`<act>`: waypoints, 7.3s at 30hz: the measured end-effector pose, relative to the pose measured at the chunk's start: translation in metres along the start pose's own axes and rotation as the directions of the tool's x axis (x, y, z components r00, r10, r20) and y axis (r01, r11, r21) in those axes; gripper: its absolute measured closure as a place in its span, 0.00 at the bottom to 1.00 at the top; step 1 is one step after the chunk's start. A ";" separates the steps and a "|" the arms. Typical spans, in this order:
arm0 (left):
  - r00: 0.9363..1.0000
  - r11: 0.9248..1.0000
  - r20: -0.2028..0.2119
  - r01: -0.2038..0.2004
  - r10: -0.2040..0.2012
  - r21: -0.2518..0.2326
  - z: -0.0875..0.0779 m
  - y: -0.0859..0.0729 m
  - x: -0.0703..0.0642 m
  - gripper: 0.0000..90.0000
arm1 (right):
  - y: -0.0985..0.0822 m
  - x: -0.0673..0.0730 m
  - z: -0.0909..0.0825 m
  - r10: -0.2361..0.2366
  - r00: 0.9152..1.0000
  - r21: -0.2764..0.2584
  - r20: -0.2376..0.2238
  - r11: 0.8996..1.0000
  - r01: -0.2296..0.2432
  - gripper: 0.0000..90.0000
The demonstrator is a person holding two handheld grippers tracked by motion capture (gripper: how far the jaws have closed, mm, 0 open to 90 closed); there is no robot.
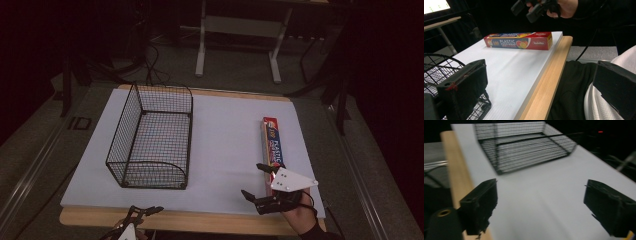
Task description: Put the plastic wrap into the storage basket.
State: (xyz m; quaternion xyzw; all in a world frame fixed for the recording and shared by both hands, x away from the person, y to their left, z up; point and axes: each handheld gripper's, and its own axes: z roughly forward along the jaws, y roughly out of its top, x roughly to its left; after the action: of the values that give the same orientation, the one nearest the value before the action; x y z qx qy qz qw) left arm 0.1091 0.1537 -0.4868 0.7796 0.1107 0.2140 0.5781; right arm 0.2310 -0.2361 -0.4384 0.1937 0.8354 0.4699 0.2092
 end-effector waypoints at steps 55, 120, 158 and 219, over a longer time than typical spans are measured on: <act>1.000 1.000 0.012 0.005 -0.005 0.005 0.001 0.000 0.000 0.00 | -0.046 -0.133 0.067 0.479 0.674 0.228 0.562 0.694 -0.683 0.20; 1.000 1.000 0.020 0.002 -0.002 0.017 0.004 -0.001 0.000 0.00 | 0.059 -0.139 0.068 0.479 0.693 0.259 0.539 0.689 -0.677 0.44; 0.999 1.000 0.033 -0.001 0.000 0.006 0.003 0.000 -0.001 0.00 | 0.195 -0.084 0.131 0.352 0.862 0.268 0.364 0.847 -0.459 0.44; 0.999 1.000 0.041 -0.007 0.007 0.001 -0.003 0.001 -0.004 0.00 | 0.204 0.008 0.311 0.372 0.899 0.266 0.230 0.865 -0.426 0.44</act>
State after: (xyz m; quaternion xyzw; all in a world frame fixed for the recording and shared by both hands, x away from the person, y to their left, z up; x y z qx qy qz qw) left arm 0.1044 0.1543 -0.4859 0.7845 0.0962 0.2002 0.5789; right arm 0.4156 0.0851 -0.4094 0.4327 0.8190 0.3477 0.1453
